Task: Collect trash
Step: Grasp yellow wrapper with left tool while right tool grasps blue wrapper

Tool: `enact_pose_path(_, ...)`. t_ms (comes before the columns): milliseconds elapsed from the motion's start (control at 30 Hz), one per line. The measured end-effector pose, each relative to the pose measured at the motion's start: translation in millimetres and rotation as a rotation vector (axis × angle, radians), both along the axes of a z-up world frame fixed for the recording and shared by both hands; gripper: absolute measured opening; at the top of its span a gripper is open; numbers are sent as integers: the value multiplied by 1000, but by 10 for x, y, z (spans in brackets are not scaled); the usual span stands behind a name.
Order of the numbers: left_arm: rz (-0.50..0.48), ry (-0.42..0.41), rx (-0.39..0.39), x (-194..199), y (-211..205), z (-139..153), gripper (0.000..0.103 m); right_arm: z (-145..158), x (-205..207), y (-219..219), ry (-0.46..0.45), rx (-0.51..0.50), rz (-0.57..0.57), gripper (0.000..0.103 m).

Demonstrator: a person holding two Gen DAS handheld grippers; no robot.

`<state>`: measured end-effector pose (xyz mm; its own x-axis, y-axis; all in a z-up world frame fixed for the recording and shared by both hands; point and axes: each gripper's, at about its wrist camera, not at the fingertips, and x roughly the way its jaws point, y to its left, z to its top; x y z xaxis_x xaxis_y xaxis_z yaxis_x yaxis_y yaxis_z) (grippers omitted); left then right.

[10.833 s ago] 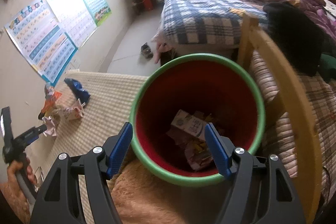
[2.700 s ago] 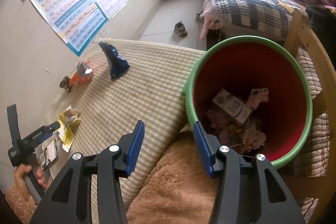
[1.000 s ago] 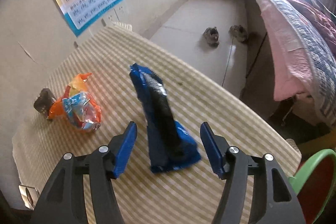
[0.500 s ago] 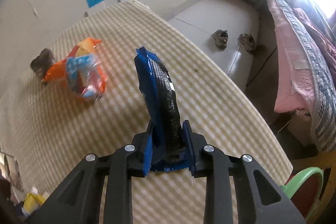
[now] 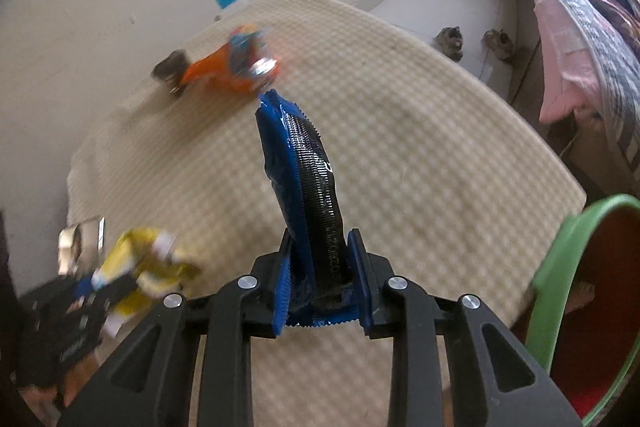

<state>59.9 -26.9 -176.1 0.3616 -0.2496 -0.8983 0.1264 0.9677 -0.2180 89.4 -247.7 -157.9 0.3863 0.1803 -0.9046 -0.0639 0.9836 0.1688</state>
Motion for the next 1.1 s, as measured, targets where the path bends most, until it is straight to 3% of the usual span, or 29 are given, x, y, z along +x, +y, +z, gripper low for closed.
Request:
enact_pose_path(367,-7,3,7,-8,-22,-9,30,-74,-596,78,9,4,-20,26)
enact_pose_path(533,-10,1,9,2,-36,-7,35,-118,-633,-3,24,22,-44,30)
enact_pose_path(667,-28,18,-11,44,-82,1,46,-87,-668,-72,9,45,-70,48)
enact_pose_path(767,-48,8,-1,85,-162,22,54,-75,-693,-124,8,58,-85,48)
enact_pose_path(1100,-60,30,-5,102,-244,-28,54,-113,-709,-141,20,87,-97,48)
